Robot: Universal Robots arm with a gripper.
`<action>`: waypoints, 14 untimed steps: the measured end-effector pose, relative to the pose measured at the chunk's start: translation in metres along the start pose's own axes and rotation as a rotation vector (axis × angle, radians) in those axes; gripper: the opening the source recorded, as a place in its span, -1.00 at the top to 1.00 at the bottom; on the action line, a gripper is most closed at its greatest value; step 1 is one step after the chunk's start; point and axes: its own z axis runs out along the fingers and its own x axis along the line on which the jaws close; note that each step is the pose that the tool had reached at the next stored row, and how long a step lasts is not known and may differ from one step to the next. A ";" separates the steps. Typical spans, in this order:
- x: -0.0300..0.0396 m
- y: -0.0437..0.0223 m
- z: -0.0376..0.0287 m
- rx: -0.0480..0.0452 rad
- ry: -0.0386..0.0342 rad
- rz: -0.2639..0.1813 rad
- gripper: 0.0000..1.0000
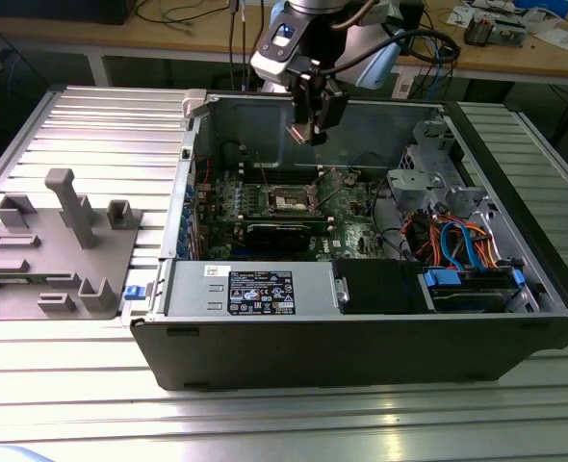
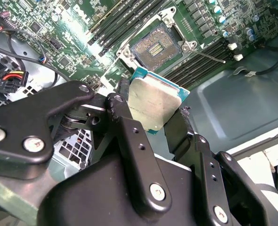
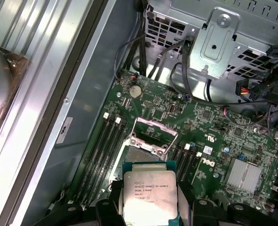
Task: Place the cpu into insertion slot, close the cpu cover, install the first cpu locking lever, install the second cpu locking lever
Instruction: 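Place the cpu into insertion slot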
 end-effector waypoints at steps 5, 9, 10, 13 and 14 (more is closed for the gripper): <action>0.0000 0.0000 0.0000 -0.0001 -0.0022 0.026 -0.08; 0.0000 0.0000 0.0000 -0.0001 -0.0033 0.040 -0.08; 0.0000 0.0000 0.0000 -0.0002 -0.0037 0.045 -0.08; 0.0000 0.0000 0.0000 -0.0002 -0.0046 0.056 -0.08; 0.0000 0.0000 0.0000 -0.0003 -0.0048 0.059 -0.08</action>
